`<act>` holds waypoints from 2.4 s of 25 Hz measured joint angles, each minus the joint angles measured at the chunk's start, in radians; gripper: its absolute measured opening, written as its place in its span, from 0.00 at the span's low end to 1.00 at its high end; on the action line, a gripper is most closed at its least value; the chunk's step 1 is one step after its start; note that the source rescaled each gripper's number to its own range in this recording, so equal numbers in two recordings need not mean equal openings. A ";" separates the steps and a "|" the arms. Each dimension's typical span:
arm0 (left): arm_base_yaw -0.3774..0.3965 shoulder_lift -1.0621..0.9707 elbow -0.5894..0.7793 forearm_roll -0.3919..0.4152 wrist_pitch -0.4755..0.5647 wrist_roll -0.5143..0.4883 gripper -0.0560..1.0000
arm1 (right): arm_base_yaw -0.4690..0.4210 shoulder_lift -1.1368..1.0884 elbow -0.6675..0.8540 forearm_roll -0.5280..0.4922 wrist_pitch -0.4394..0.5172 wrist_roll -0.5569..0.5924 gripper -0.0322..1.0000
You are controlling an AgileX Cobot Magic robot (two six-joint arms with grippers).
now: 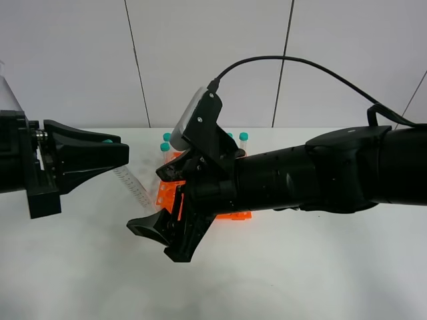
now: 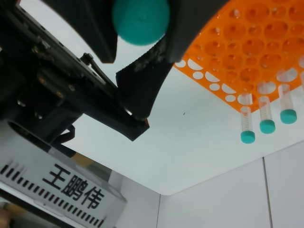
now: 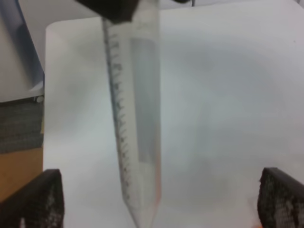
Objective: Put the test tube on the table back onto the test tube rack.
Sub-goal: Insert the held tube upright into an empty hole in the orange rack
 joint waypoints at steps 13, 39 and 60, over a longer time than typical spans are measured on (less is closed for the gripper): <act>0.000 0.000 0.000 0.000 -0.001 0.000 0.06 | 0.000 0.000 0.000 -0.328 -0.134 0.335 1.00; 0.000 0.000 0.000 0.000 -0.003 0.001 0.06 | -0.096 0.000 0.000 -1.315 -0.166 1.346 0.99; 0.000 0.000 0.000 0.000 -0.003 0.002 0.06 | -0.597 0.000 0.000 -1.670 0.069 1.868 0.99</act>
